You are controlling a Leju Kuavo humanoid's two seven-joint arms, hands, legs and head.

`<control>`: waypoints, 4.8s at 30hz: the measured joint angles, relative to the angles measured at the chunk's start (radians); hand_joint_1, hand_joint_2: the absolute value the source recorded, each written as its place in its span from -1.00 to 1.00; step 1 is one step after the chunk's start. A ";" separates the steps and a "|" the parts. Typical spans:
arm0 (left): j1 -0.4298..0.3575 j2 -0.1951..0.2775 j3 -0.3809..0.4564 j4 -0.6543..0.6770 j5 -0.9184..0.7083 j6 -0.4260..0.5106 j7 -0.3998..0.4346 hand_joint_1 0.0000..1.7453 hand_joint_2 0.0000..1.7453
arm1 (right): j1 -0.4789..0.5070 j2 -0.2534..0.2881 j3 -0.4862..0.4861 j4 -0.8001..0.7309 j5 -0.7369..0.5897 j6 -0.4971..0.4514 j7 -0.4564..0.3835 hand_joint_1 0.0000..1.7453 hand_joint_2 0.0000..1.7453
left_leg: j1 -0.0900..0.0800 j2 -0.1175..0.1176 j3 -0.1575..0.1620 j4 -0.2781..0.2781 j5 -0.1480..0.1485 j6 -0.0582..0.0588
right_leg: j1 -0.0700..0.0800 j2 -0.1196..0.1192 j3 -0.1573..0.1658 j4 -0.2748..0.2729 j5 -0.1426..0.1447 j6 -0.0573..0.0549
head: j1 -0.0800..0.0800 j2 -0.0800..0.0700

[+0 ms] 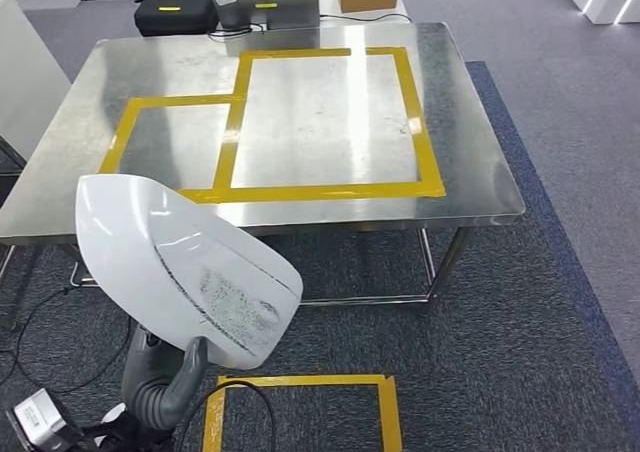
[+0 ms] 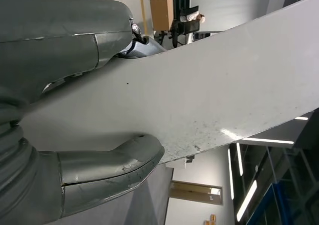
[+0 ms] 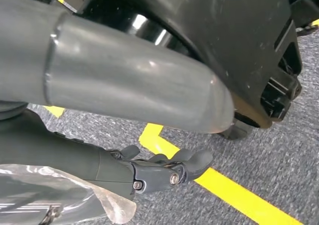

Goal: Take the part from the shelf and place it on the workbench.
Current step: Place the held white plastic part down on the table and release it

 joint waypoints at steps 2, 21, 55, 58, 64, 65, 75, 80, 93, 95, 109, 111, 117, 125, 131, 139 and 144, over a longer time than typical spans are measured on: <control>0.000 0.000 0.000 0.000 0.000 0.000 0.000 1.00 1.00 | 0.000 0.000 0.000 0.000 0.003 0.000 0.001 -1.00 -1.00 | -0.001 -0.001 0.034 -0.103 0.084 0.011 | 0.002 0.005 0.013 0.000 -0.008 0.002 | 0.000 0.000; -0.006 -0.011 -0.002 0.000 0.001 -0.004 0.000 1.00 1.00 | -0.001 -0.003 0.000 0.000 0.010 0.000 0.009 -1.00 -1.00 | -0.006 -0.002 0.148 -0.286 0.092 0.028 | 0.004 -0.003 -0.037 0.010 0.021 0.039 | 0.009 0.000; -0.013 -0.030 0.006 0.001 -0.002 -0.034 0.001 1.00 1.00 | 0.001 -0.006 -0.026 0.000 0.015 0.006 0.020 -1.00 -1.00 | -0.010 -0.007 0.188 -0.291 0.062 0.040 | 0.005 -0.003 -0.057 0.010 0.041 0.026 | 0.009 0.000; -0.015 -0.030 0.006 0.002 -0.004 -0.032 0.001 1.00 1.00 | 0.000 -0.006 -0.026 0.000 0.016 0.007 0.021 -1.00 -1.00 | -0.010 -0.007 0.198 -0.301 0.062 0.047 | 0.006 -0.001 -0.055 0.009 0.035 0.021 | 0.008 0.000; -0.020 -0.020 0.004 0.002 -0.074 0.045 0.001 1.00 1.00 | -0.003 -0.006 -0.030 0.000 0.023 0.008 0.028 -1.00 -1.00 | -0.010 -0.007 0.206 -0.318 0.059 0.048 | 0.008 -0.002 -0.053 0.009 0.029 0.012 | 0.008 0.000; -0.025 -0.013 0.001 0.004 -0.098 0.071 0.001 1.00 1.00 | -0.003 -0.006 -0.031 0.000 0.026 0.009 0.030 -1.00 -1.00 | -0.010 -0.007 0.206 -0.319 0.059 0.047 | 0.008 -0.002 -0.053 0.009 0.028 0.011 | 0.008 0.000; -0.239 0.107 0.007 0.193 -0.511 0.325 0.112 1.00 1.00 | -0.010 -0.006 -0.039 0.000 0.078 0.026 0.035 -1.00 -1.00 | -0.010 -0.007 0.208 -0.320 0.064 0.018 | 0.007 -0.004 -0.048 0.009 0.034 0.010 | 0.009 0.000; -0.394 0.150 0.013 0.320 -0.804 0.456 0.310 1.00 1.00 | -0.014 -0.006 -0.040 0.000 0.089 0.030 0.032 -1.00 -1.00 | -0.011 -0.007 0.208 -0.317 0.065 0.017 | 0.006 -0.004 -0.046 0.008 0.037 0.011 | 0.009 0.000; -0.798 0.249 0.067 0.789 -1.006 0.538 0.534 1.00 1.00 | -0.029 -0.004 -0.051 0.000 0.111 0.045 0.058 -1.00 -1.00 | -0.011 -0.004 0.208 -0.315 0.066 0.017 | 0.006 0.001 -0.046 0.008 0.040 0.013 | 0.009 0.000; -0.862 0.269 0.097 0.894 -1.004 0.567 0.529 1.00 1.00 | -0.033 -0.003 -0.053 0.000 0.116 0.048 0.068 -1.00 -1.00 | -0.011 -0.002 0.209 -0.315 0.066 0.017 | 0.006 0.003 -0.046 0.008 0.040 0.012 | 0.008 0.000; -0.984 0.453 0.242 1.342 -0.979 0.746 0.430 1.00 1.00 | -0.023 0.025 -0.046 0.000 0.247 0.066 0.076 -1.00 -1.00 | -0.011 0.001 0.210 -0.316 0.066 0.016 | 0.007 0.007 -0.047 0.008 0.039 0.012 | 0.009 0.000; -0.962 0.467 0.266 1.349 -0.975 0.755 0.409 1.00 1.00 | -0.018 0.031 -0.037 0.000 0.256 0.062 0.072 -1.00 -1.00 | -0.011 0.000 0.210 -0.316 0.066 0.016 | 0.007 0.006 -0.047 0.008 0.039 0.012 | 0.009 0.000; -0.931 0.471 0.281 1.355 -1.040 0.756 0.412 1.00 1.00 | -0.018 0.035 -0.020 0.000 0.267 0.066 0.063 -1.00 -1.00 | -0.011 0.000 0.209 -0.316 0.066 0.016 | 0.007 0.004 -0.046 0.005 0.040 0.012 | 0.009 0.000; -0.934 0.428 0.277 1.357 -1.104 0.720 0.412 1.00 1.00 | -0.018 0.036 -0.014 0.000 0.280 0.065 0.055 -1.00 -1.00 | -0.011 0.000 0.209 -0.315 0.066 0.016 | 0.007 0.005 -0.045 0.003 0.041 0.013 | 0.009 0.000; -0.955 0.387 0.250 1.360 -1.153 0.701 0.417 1.00 1.00 | -0.020 0.036 -0.014 -0.001 0.288 0.065 0.061 -1.00 -1.00 | -0.011 0.000 0.209 -0.315 0.066 0.017 | 0.007 0.005 -0.045 0.003 0.041 0.013 | 0.009 0.000; -0.975 0.342 0.204 1.366 -1.174 0.707 0.433 -1.00 1.00 | -0.019 0.037 -0.014 0.000 0.300 0.056 0.050 -1.00 -1.00 | -0.011 0.000 0.209 -0.315 0.065 0.017 | 0.007 0.006 -0.045 0.002 0.042 0.014 | 0.009 0.000; -0.975 0.330 0.200 1.369 -1.156 0.709 0.424 -1.00 -0.50 | -0.019 0.037 -0.014 0.000 0.303 0.051 0.049 -1.00 -1.00 | -0.011 0.000 0.209 -0.315 0.065 0.017 | 0.007 0.006 -0.045 0.002 0.042 0.014 | 0.009 0.000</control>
